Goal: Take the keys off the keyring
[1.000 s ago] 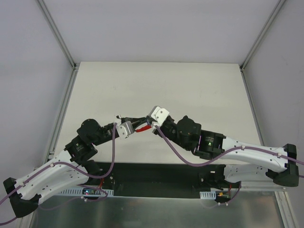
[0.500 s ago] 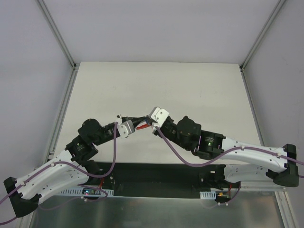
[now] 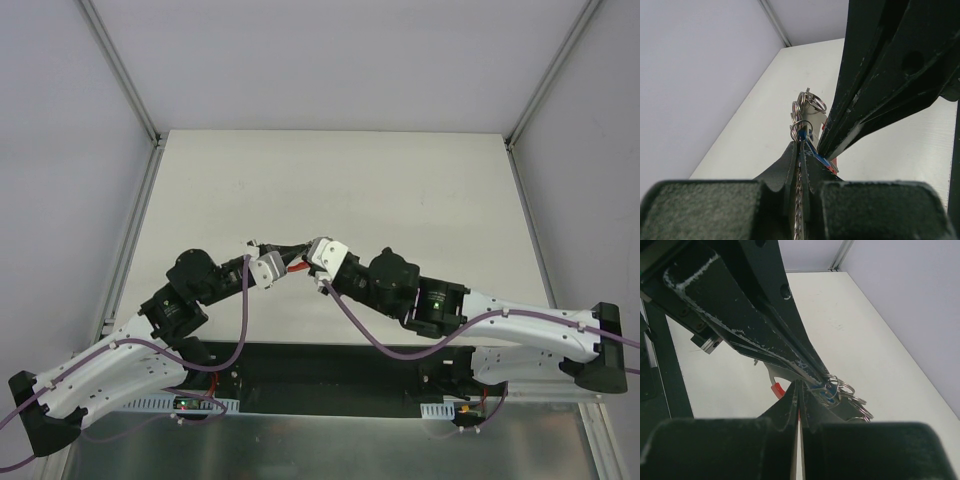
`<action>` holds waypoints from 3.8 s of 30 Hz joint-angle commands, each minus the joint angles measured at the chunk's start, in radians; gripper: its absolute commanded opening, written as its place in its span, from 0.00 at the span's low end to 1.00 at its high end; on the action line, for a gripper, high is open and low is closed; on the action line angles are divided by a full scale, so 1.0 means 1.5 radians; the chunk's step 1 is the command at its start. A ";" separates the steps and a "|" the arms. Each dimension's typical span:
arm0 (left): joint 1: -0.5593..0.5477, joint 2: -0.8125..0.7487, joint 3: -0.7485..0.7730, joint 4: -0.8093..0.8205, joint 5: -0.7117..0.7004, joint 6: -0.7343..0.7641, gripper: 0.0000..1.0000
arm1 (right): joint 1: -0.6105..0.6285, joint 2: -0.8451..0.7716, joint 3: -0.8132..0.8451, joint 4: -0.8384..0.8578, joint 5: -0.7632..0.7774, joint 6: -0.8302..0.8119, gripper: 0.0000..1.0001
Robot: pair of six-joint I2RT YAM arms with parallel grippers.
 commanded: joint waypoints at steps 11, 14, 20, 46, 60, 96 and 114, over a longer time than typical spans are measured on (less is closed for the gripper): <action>-0.003 -0.026 0.016 -0.002 0.169 0.056 0.00 | -0.018 -0.109 0.080 -0.132 -0.090 0.069 0.39; -0.003 -0.021 0.030 -0.027 0.238 0.045 0.00 | -0.020 -0.136 0.112 -0.275 -0.150 0.042 0.51; -0.003 -0.030 0.050 -0.054 0.354 0.033 0.00 | -0.021 -0.248 0.070 -0.329 -0.149 0.029 0.54; -0.003 0.025 0.091 -0.126 0.395 0.034 0.00 | -0.017 -0.168 0.042 -0.309 -0.195 0.170 0.60; -0.005 -0.001 0.127 -0.165 0.272 0.259 0.00 | -0.013 -0.095 0.068 -0.255 -0.035 0.119 0.55; -0.026 -0.024 0.036 -0.071 0.035 0.410 0.00 | -0.011 -0.005 -0.054 0.153 0.058 0.067 0.39; -0.027 -0.022 0.022 -0.041 0.039 0.413 0.00 | -0.011 0.015 -0.047 0.217 0.090 0.024 0.34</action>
